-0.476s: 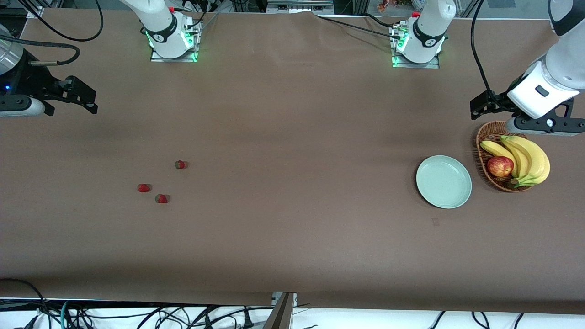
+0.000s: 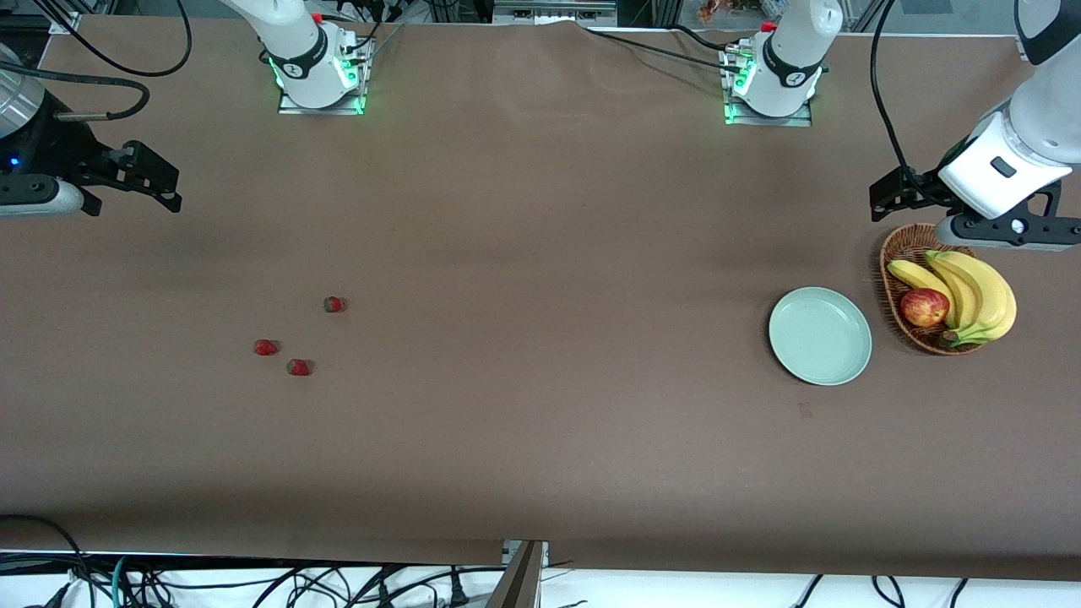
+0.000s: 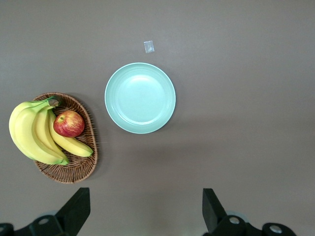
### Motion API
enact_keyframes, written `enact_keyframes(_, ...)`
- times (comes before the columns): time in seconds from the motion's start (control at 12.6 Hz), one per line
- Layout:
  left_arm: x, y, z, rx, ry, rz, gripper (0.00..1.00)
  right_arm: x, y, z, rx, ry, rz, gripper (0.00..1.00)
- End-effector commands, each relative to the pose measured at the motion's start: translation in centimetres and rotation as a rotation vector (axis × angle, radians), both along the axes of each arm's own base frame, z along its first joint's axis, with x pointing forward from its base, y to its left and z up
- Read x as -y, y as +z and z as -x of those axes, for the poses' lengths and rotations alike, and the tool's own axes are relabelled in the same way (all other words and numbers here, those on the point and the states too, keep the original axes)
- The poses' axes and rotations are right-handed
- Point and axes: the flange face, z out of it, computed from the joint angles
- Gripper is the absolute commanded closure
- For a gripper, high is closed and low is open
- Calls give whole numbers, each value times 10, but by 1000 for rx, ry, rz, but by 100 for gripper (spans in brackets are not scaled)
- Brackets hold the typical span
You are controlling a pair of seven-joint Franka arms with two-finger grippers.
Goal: Collect all strawberries into plate
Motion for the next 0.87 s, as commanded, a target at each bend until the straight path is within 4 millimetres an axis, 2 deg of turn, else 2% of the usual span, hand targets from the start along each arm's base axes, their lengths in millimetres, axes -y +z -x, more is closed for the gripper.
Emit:
enact_keyframes(0.0,2,9,0,4,-6,16,0,-3,6,-2,13,-5,3,0)
enact_keyframes(0.79,1,8,-1,0,-7,19,0,2,5,-3,20,-11,13,0)
